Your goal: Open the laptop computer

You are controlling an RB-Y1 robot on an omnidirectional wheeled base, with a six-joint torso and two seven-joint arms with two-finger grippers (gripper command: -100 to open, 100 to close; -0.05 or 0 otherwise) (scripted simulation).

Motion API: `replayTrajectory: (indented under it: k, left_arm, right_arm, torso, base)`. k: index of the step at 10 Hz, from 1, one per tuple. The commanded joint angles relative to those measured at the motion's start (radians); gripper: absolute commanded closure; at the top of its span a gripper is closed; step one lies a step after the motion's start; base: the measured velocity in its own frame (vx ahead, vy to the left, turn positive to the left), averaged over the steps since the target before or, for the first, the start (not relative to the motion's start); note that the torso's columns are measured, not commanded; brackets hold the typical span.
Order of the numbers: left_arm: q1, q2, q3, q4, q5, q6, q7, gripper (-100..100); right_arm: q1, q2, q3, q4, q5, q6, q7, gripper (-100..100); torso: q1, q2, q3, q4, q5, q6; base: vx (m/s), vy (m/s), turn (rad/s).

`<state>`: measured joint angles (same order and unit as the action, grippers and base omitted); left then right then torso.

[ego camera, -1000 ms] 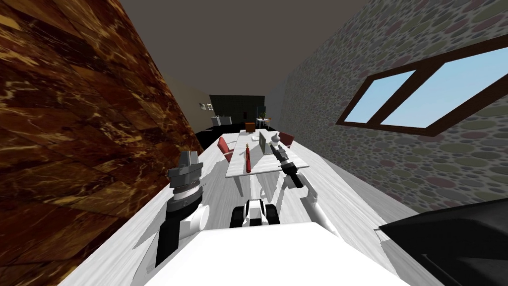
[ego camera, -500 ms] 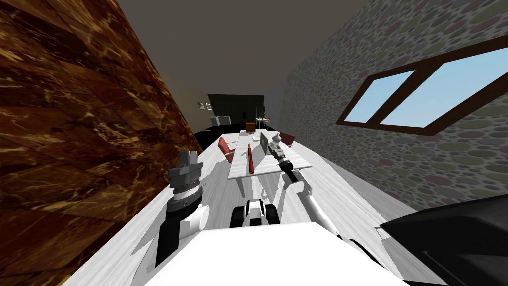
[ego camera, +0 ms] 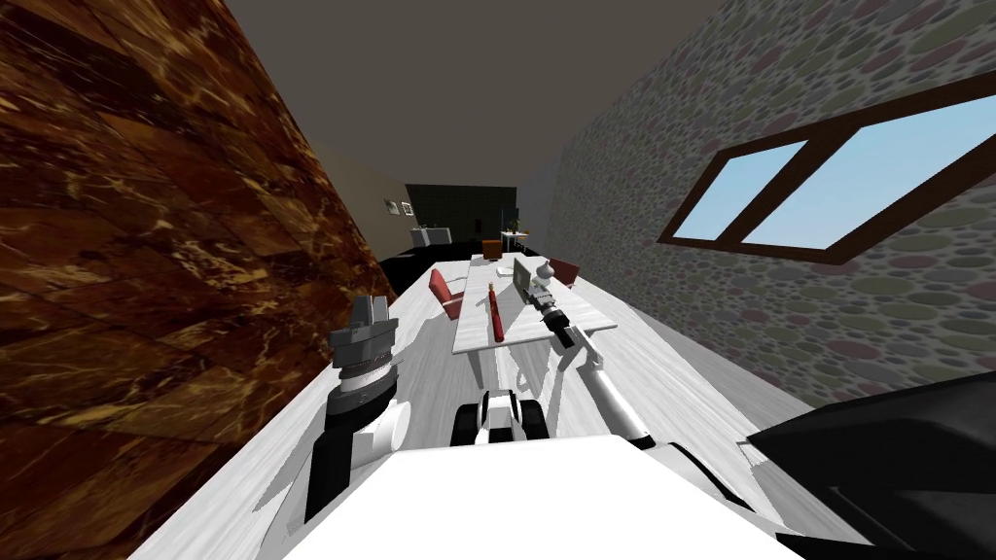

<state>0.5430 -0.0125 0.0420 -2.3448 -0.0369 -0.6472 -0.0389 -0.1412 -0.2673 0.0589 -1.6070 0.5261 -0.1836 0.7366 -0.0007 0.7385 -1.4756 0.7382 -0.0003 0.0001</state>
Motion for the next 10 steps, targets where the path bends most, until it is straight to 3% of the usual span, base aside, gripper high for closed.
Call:
replayTrajectory:
  k: [1, 2, 3, 4, 6, 7, 10]
  left_arm:
    - [0.000, 0.000, 0.000, 0.000, 0.000, 0.000, 0.000, 0]
    - [0.000, 0.000, 0.000, 0.000, 0.000, 0.000, 0.000, 0]
    - [0.000, 0.000, 0.000, 0.000, 0.000, 0.000, 0.000, 0]
    - [0.000, 0.000, 0.000, 0.000, 0.000, 0.000, 0.000, 0]
    - [0.000, 0.000, 0.000, 0.000, 0.000, 0.000, 0.000, 0]
    - [0.000, 0.000, 0.000, 0.000, 0.000, 0.000, 0.000, 0]
    - [0.000, 0.000, 0.000, 0.000, 0.000, 0.000, 0.000, 0]
  right_arm:
    - [-0.082, -0.034, 0.008, 0.087, 0.068, 0.064, 0.070, -100]
    - [-0.082, -0.034, 0.008, 0.108, 0.068, 0.064, 0.070, -100]
    - [-0.112, -0.047, 0.011, 0.144, 0.095, 0.086, 0.098, -100]
    - [-0.112, -0.047, 0.011, 0.151, 0.095, 0.086, 0.098, -100]
    - [-0.170, -0.076, 0.015, 0.223, 0.147, 0.127, 0.152, -100]
    - [-0.170, -0.076, 0.015, 0.233, 0.147, 0.127, 0.152, -100]
    - [-0.248, -0.122, 0.022, 0.338, 0.217, 0.182, 0.224, -100]
  torso:
    - [0.002, -0.001, 0.000, 0.000, 0.001, 0.000]
    - [0.003, -0.001, -0.001, 0.000, 0.001, 0.000]
    - [0.001, -0.001, -0.001, 0.000, 0.000, 0.000]
    - [0.000, -0.001, -0.001, 0.000, 0.000, 0.000]
    - [0.000, 0.001, 0.001, 0.000, 0.000, 0.000]
    - [0.001, 0.000, 0.000, 0.000, 0.000, 0.000]
    - [0.002, -0.001, -0.001, 0.000, 0.001, 0.000]
  base:
    - [0.031, 0.122, -0.041]
    - [0.034, 0.093, -0.015]
    - [0.039, 0.095, -0.027]
    - [0.019, 0.068, -0.015]
    - [0.007, 0.077, -0.036]
    - [0.021, 0.066, -0.018]
    - [0.023, 0.088, -0.031]
